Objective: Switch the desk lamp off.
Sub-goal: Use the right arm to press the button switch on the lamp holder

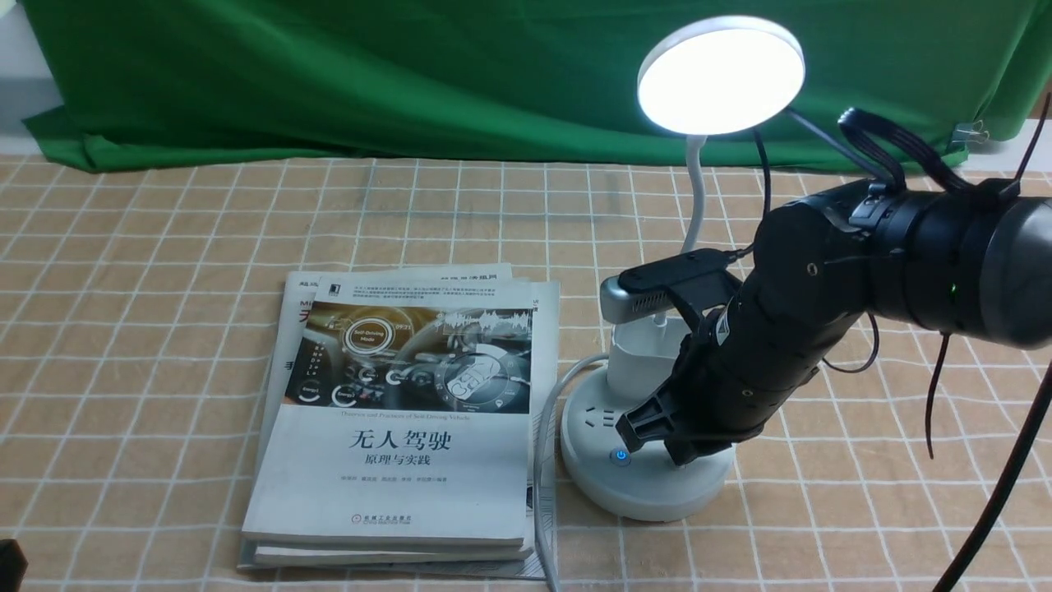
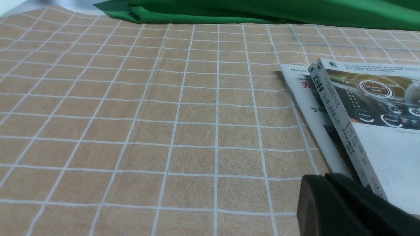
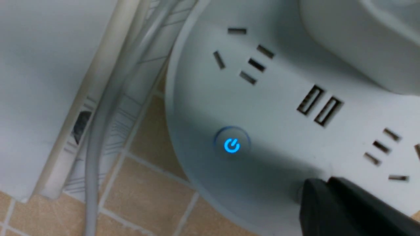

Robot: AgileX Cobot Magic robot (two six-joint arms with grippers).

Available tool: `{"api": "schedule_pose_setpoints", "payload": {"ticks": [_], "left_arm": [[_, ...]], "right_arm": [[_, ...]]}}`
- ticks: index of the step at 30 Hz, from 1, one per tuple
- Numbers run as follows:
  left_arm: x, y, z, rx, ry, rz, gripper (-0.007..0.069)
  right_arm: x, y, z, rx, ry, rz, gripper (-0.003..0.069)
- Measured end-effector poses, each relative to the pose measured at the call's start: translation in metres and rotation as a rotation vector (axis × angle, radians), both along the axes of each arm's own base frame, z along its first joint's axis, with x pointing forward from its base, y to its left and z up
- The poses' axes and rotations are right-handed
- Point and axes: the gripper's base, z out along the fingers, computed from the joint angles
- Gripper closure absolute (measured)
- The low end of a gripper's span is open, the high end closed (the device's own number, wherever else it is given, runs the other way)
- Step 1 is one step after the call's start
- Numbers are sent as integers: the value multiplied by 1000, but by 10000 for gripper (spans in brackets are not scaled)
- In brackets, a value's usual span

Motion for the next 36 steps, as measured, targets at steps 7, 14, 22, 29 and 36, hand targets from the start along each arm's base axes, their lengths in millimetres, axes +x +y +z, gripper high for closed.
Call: {"api": "schedule_pose_setpoints", "payload": {"ticks": [7,14,22,29,36], "left_arm": [[0,0,0,0,0,0,620],[0,0,0,0,0,0,620],[0,0,0,0,0,0,620],[0,0,0,0,0,0,620],[0,0,0,0,0,0,620]], "right_arm": [[3,2,-11,-19,33,-1,624],[3,2,-9,-17,29,0,623],[0,1,6,13,-18,-2,623],[3,4,-11,-10,16,3,623],[5,5,-9,-8,13,4,623]]}}
